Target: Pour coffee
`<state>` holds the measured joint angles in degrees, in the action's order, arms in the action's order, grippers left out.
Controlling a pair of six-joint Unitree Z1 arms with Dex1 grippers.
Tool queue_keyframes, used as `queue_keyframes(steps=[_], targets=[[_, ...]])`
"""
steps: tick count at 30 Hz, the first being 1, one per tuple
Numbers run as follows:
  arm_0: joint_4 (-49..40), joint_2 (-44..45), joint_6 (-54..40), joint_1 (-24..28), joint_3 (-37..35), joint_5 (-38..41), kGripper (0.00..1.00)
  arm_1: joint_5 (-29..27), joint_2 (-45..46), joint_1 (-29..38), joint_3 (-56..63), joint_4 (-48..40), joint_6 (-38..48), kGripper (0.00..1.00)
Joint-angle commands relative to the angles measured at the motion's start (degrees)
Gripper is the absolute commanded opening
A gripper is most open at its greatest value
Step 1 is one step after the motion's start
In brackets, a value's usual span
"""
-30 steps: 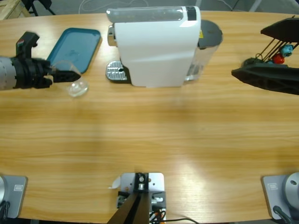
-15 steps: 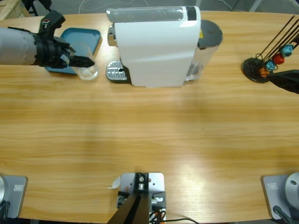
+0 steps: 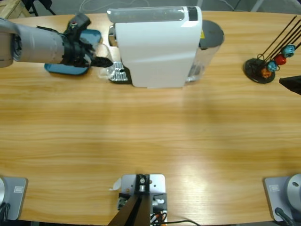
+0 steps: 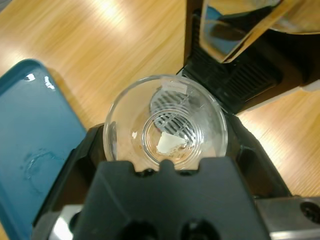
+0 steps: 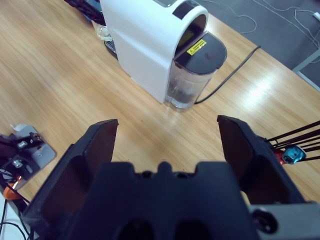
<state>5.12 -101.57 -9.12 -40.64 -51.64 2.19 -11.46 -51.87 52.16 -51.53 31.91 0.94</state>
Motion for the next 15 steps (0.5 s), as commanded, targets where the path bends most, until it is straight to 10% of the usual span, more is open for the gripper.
queue_keyframes(steps=[1,10,15], targets=[[2.46,-5.73,-0.37,-0.67,-1.17,1.18,0.361,-0.23,1.51,-0.89,0.08,2.11,-0.75,0.853],[3.04,-6.98,-0.19,-2.15,-1.80,1.24,0.379,-0.14,1.51,-1.71,-0.24,2.41,-1.20,0.853],[2.81,-7.05,-0.19,-2.16,-1.80,1.15,0.759,-0.14,1.76,-1.77,-0.24,2.55,-1.29,0.853]])
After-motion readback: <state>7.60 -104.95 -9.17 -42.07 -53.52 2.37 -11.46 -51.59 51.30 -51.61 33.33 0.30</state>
